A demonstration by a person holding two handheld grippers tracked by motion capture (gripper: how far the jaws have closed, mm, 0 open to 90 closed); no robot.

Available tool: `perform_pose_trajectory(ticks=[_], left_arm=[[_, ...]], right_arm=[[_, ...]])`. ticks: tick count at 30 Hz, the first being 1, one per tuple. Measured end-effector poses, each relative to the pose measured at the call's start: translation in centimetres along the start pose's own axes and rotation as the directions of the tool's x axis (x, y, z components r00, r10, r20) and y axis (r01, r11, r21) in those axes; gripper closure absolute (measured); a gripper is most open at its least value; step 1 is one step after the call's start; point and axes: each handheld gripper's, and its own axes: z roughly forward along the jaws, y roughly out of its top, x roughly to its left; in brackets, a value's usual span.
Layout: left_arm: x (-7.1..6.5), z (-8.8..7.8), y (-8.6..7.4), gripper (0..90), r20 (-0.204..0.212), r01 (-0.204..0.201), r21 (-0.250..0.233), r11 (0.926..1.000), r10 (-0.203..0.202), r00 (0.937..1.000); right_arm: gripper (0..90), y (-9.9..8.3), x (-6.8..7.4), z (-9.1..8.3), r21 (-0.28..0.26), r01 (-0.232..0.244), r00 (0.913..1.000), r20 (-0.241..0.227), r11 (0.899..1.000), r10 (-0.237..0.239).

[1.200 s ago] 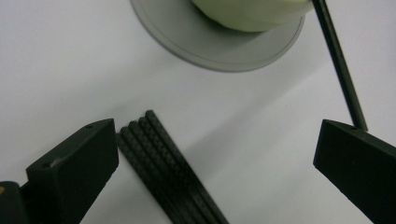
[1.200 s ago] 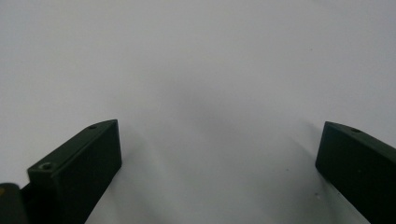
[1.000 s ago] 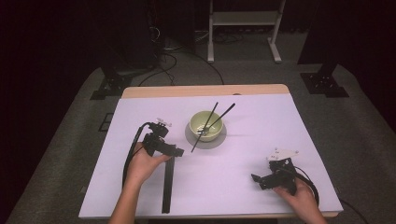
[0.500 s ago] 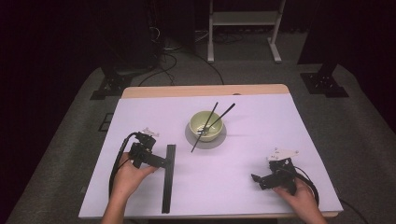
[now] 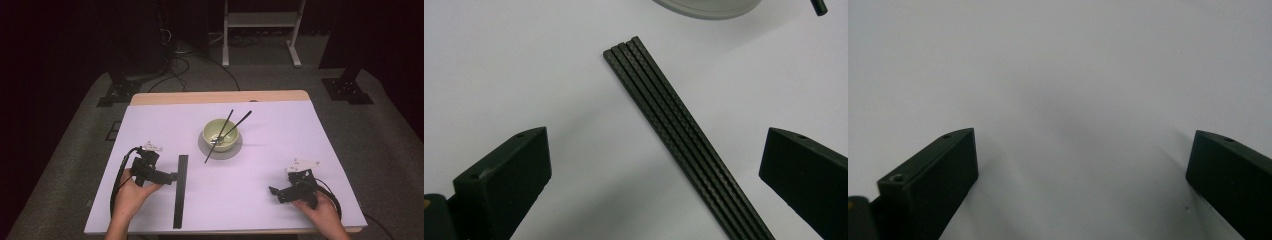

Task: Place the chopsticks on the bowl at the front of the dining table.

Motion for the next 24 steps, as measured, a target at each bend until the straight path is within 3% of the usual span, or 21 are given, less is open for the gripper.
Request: perform_pose_trajectory(ticks=[7, 16, 24], left_arm=[[-0.3, 1.0, -0.1, 0.0, -0.012, -0.016, 0.019, 0.9997, 0.016, 0.9998], [0.0, 2.5, -0.6, 0.0, -0.059, -0.026, 0.075, 0.9968, 0.031, 0.9978], [-0.3, 2.1, -2.0, 0.0, -0.06, 0.001, 0.082, 0.9966, 0.004, 0.9982]], right_arm=[[0.0, 0.0, 0.0, 0.0, 0.0, 0.001, 1.0, 0.0, 1.0, -0.001], [0.0, 0.0, 0.0, 0.0, 0.0, 0.001, 1.0, 0.0, 1.0, -0.001], [0.0, 0.0, 0.0, 0.0, 0.0, 0.0, 1.0, 0.0, 1.0, 0.0]])
